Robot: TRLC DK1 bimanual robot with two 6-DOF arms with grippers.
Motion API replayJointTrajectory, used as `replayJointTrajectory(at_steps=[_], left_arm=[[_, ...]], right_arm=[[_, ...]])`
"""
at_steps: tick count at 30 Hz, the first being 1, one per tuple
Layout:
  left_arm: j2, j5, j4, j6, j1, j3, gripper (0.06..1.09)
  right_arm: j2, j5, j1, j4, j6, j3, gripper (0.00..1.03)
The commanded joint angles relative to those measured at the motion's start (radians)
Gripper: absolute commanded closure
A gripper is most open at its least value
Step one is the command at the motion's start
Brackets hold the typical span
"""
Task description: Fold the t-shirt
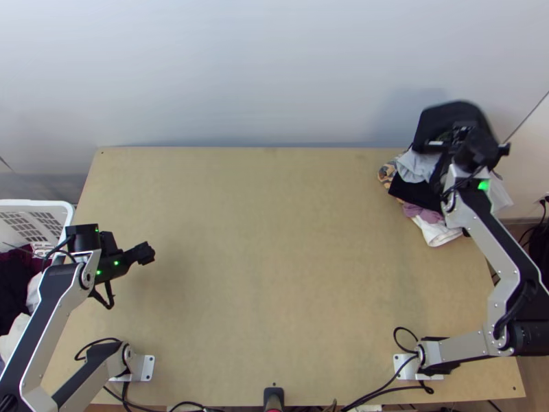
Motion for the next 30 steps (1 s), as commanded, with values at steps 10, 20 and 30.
replayJointTrajectory(at_steps=[10, 20, 30], left_arm=[[0.046, 0.007, 0.031, 0.019, 0.001, -0.011, 0.11], [0.06, 0.007, 0.035, 0.013, -0.013, -0.008, 0.11], [0.055, 0.005, 0.032, 0.019, -0.012, -0.009, 0.11]], right_arm=[[-0.175, -0.014, -0.139, -0.03, 0.04, -0.039, 1.0], [-0.287, -0.086, -0.314, -0.126, 0.044, 0.078, 1.0], [-0.338, -0.121, -0.401, -0.088, 0.068, -0.14, 1.0]])
